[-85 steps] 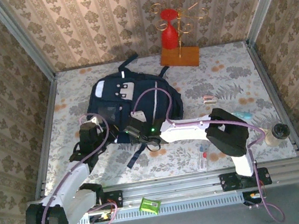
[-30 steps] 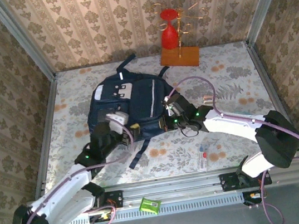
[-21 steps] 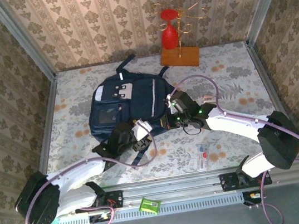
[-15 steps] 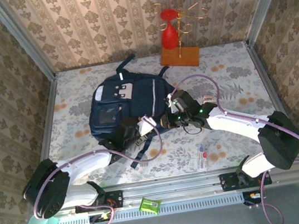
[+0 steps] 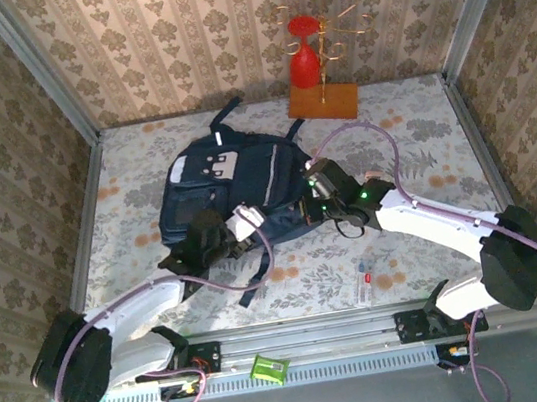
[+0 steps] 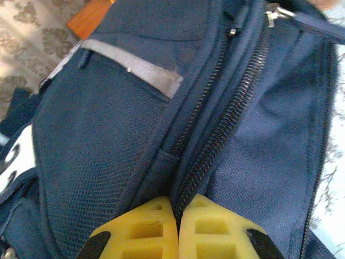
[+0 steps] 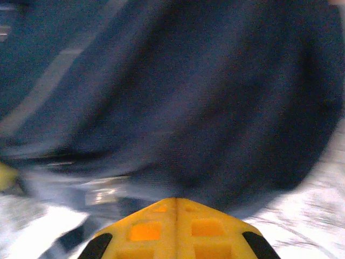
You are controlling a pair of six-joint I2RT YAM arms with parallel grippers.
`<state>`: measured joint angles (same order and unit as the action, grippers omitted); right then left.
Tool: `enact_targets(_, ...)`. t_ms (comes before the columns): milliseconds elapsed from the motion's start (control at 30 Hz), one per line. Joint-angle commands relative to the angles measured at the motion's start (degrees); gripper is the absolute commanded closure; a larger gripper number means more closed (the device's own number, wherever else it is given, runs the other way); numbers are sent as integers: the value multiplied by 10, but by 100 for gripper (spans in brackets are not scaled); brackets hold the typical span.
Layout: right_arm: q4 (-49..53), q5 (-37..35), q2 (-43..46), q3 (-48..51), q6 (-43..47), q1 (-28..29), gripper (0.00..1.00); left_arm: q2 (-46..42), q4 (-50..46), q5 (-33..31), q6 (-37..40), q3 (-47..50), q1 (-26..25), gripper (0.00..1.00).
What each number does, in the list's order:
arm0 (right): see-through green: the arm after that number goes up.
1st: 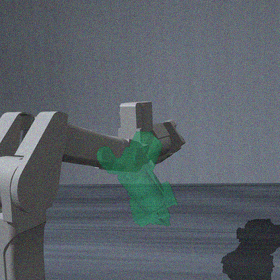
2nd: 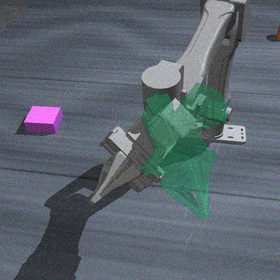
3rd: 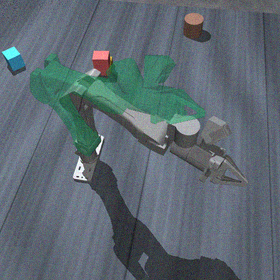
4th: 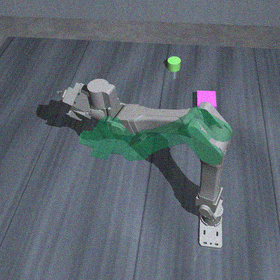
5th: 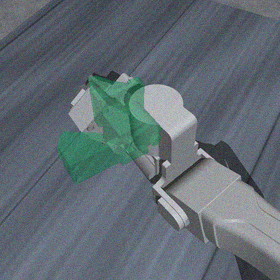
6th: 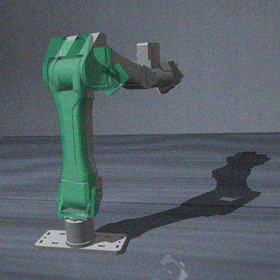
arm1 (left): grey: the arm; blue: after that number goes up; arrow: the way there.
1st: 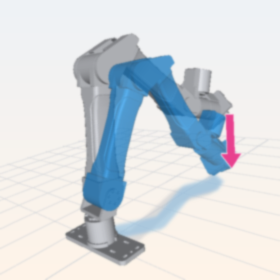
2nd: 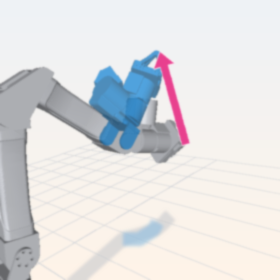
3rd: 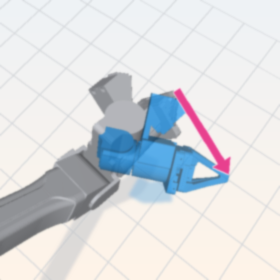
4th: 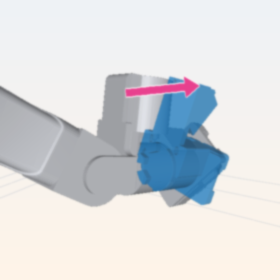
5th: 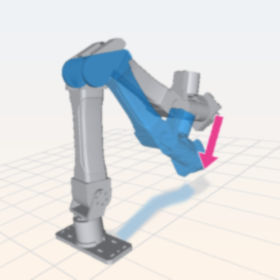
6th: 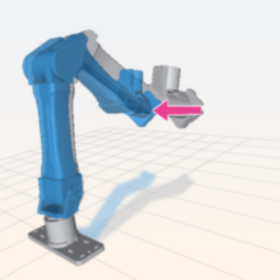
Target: Pack the student bag
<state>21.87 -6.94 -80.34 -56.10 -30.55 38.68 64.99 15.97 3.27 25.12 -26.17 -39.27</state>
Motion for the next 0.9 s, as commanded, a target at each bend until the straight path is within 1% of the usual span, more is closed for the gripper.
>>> enact_targets(0,86,-122,-14,-4,24,-20,100,-31,35,-15,-28,12,27,100)
enact_targets(100,73,-103,-13,-6,37,-32,100,-36,43,-17,-33,19,35,100)
enact_targets(133,54,-76,-8,-3,49,-32,100,-38,42,-14,-37,19,38,100)
enact_targets(200,-2,8,2,12,85,-24,100,-40,45,0,-44,20,38,100)
enact_targets(267,-63,82,50,39,117,-7,99,-38,51,16,-53,19,39,100)
enact_targets(300,-88,111,65,52,122,-3,94,-38,53,20,-57,21,39,100)
enact_targets(333,-109,143,77,66,120,-2,85,-39,58,20,-60,22,38,100)
enact_targets(367,-126,155,83,72,115,1,77,-39,58,20,-61,23,38,100)
enact_targets(400,-135,153,83,74,116,12,70,-40,59,20,-62,23,38,100)
enact_targets(433,-138,136,78,72,124,30,64,-41,59,20,-63,23,39,100)
enact_targets(500,-123,85,58,53,144,62,59,-43,61,22,-66,24,38,100)
enact_targets(567,-115,63,31,34,155,78,58,-44,65,22,-69,25,39,100)
enact_targets(733,-114,21,-39,3,148,87,54,-47,63,20,-72,25,38,100)
enact_targets(867,-121,-15,-71,-11,144,92,54,-49,62,19,-74,25,39,100)
